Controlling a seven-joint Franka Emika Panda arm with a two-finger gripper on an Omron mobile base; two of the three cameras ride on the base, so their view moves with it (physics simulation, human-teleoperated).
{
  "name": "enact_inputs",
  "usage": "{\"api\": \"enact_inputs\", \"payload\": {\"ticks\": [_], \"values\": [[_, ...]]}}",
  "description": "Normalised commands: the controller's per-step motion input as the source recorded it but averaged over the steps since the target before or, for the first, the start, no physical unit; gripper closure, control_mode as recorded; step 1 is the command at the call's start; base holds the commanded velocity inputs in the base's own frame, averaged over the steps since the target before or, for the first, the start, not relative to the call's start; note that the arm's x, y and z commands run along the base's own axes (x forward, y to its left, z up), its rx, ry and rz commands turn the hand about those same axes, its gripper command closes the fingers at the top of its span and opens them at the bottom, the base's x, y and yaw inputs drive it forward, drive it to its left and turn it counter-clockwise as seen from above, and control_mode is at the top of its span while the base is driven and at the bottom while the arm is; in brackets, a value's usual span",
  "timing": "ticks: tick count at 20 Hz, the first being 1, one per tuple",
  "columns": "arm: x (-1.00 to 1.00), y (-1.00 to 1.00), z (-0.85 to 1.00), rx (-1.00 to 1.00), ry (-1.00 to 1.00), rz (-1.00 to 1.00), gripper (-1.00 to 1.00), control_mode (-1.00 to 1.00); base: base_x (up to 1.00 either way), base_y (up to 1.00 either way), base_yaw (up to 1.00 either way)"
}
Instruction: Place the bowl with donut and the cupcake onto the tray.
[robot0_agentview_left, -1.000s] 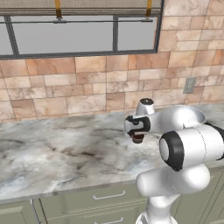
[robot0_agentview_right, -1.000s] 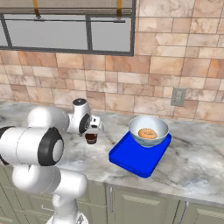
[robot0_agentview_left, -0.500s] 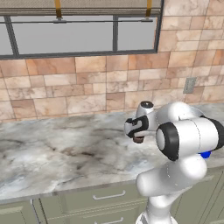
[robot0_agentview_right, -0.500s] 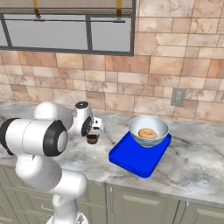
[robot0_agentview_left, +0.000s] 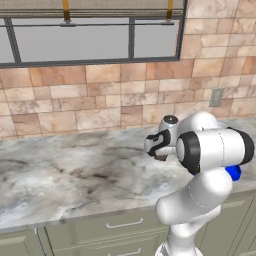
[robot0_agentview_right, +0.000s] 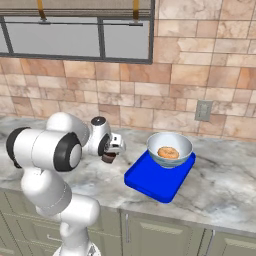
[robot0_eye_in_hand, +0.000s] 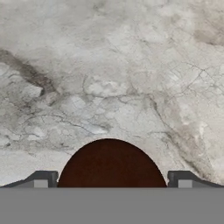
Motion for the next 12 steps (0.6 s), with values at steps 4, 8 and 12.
{"api": "enact_inputs", "payload": {"ticks": [4,8,12], "values": [[0.0,0.0,-0.01,0.0,0.0,0.0,1.0,-1.0,0.0,0.0,0.0],[0.0,0.0,0.05,0.01,-0.01,0.0,1.0,-1.0,0.0,0.0,0.0],[-0.02,-0.04,0.38,0.02,-0.05,-0.01,1.0,-1.0,0.0,0.0,0.0]]}}
